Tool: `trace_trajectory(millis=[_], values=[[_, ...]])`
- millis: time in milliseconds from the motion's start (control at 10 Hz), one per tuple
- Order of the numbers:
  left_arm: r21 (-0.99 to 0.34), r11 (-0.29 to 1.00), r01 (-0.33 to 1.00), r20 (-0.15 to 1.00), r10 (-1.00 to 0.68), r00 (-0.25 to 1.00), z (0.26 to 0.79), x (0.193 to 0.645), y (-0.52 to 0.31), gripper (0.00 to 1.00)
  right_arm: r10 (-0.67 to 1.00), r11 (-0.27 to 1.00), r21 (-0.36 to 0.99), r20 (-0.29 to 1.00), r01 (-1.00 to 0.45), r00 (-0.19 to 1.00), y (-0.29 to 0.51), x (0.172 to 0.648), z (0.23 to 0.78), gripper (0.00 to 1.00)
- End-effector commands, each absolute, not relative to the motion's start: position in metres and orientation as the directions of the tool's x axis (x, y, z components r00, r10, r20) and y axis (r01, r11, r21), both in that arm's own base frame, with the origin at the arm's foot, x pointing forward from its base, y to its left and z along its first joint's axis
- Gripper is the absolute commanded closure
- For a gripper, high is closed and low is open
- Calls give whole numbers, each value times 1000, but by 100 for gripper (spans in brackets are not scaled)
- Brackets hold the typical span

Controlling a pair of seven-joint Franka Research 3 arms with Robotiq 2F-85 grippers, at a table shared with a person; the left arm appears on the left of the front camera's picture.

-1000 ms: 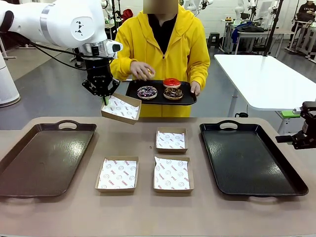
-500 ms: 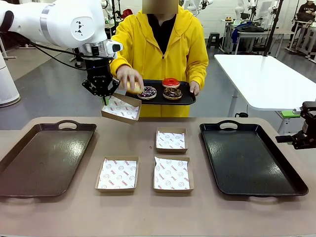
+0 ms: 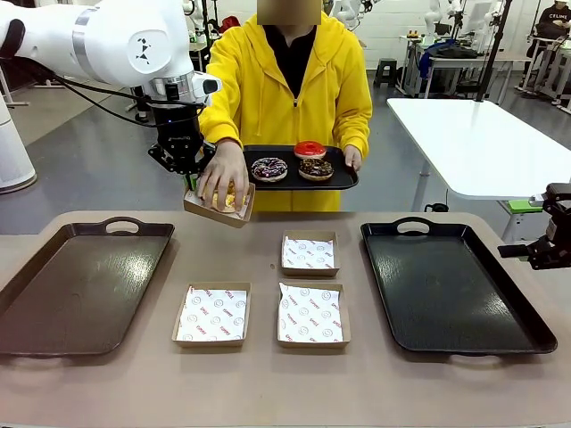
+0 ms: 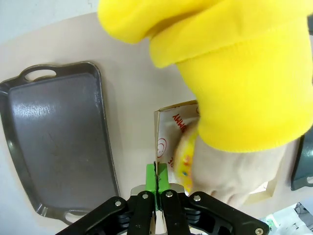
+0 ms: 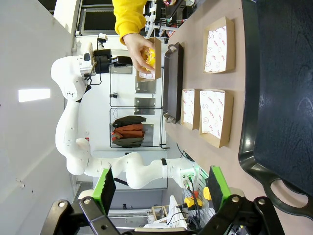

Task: Individually package the donuts and arrange them on the tray.
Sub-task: Place the picked Paper togo box on the Handle tray while simultaneously picking up another Paper togo box from the table with the other hand.

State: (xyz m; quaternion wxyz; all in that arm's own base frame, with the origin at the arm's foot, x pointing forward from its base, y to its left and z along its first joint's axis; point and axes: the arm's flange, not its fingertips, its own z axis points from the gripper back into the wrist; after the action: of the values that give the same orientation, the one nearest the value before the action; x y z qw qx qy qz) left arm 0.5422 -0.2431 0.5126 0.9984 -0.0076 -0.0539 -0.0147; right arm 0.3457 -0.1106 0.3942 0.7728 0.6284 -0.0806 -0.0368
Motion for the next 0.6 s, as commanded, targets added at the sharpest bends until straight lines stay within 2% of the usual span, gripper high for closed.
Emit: trace_trajectory(millis=[0, 500], values=[[-16, 1000, 26, 117, -24, 993, 515, 542, -242, 100, -158, 198, 979, 85, -53, 984, -111, 345, 395, 0], [-16, 1000, 26, 117, -24, 993, 515, 542, -242, 100, -158, 198, 979, 85, -53, 984, -111, 345, 395, 0]])
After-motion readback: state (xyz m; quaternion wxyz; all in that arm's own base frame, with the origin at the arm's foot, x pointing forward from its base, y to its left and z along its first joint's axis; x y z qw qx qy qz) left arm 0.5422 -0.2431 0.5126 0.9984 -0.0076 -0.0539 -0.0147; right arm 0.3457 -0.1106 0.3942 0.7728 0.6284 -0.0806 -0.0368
